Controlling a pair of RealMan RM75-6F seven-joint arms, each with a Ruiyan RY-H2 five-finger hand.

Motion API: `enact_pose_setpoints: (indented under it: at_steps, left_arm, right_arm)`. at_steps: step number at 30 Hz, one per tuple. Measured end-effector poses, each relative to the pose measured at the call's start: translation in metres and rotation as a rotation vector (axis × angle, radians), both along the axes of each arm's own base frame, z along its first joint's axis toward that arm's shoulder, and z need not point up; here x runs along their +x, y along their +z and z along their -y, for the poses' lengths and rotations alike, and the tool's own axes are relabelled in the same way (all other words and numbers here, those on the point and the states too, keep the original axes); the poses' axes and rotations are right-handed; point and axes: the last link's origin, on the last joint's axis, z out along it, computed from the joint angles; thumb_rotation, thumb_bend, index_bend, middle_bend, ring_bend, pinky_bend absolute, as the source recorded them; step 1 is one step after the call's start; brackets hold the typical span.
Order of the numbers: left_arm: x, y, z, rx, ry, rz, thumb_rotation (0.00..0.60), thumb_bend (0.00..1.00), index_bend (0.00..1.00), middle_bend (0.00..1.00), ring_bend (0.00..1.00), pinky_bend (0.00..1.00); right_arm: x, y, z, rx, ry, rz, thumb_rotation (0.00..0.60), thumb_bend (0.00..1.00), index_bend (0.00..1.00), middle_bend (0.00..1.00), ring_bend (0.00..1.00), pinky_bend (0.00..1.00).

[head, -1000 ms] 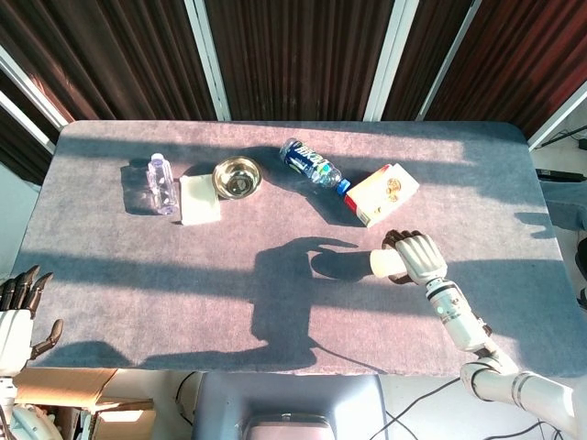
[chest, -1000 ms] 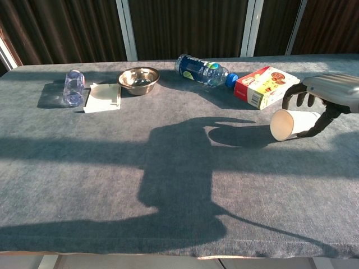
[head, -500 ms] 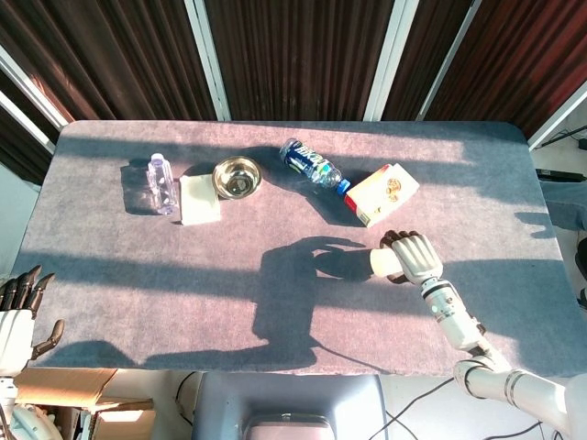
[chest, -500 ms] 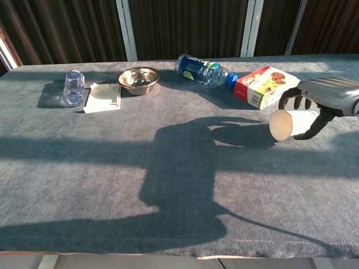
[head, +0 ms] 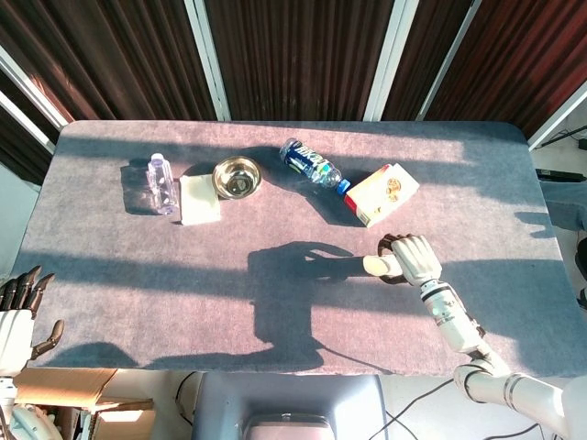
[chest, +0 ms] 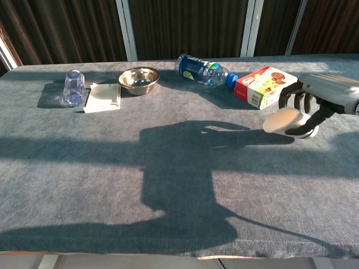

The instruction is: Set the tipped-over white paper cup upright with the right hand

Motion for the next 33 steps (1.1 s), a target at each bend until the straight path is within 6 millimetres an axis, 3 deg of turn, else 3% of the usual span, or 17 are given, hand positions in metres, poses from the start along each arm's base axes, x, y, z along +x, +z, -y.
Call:
enact_pose_setpoints:
  at_steps: [14, 18, 23, 30, 33]
  left_arm:
    - [0.000, -0.001, 0.000, -0.001, 0.004, -0.008, 0.600, 0.37, 0.14, 0.00, 0.00, 0.09]
    - [0.000, -0.001, 0.000, 0.004, 0.006, -0.005, 0.600, 0.37, 0.14, 0.00, 0.00, 0.09]
    - [0.000, 0.000, -0.001, 0.009, 0.009, -0.001, 0.600, 0.37, 0.14, 0.00, 0.00, 0.09]
    - [0.000, 0.001, -0.001, 0.011, 0.008, 0.003, 0.600, 0.37, 0.14, 0.00, 0.00, 0.09]
    - [0.000, 0.001, -0.001, 0.009, 0.007, 0.002, 0.600, 0.37, 0.14, 0.00, 0.00, 0.09]
  right_arm:
    - [-0.006, 0.001, -0.015, 0.338, -0.190, 0.835, 0.600, 0.36, 0.54, 0.51, 0.44, 0.50]
    - [-0.018, -0.002, -0.016, 0.426, -0.230, 0.854, 0.600, 0.36, 0.52, 0.48, 0.41, 0.47]
    - [-0.032, -0.007, -0.016, 0.486, -0.240, 0.753, 0.600, 0.36, 0.50, 0.45, 0.37, 0.43]
    - [-0.033, -0.007, -0.014, 0.478, -0.215, 0.698, 0.600, 0.36, 0.50, 0.40, 0.31, 0.36]
    - [-0.033, -0.003, -0.015, 0.472, -0.205, 0.699, 0.600, 0.36, 0.49, 0.36, 0.23, 0.29]
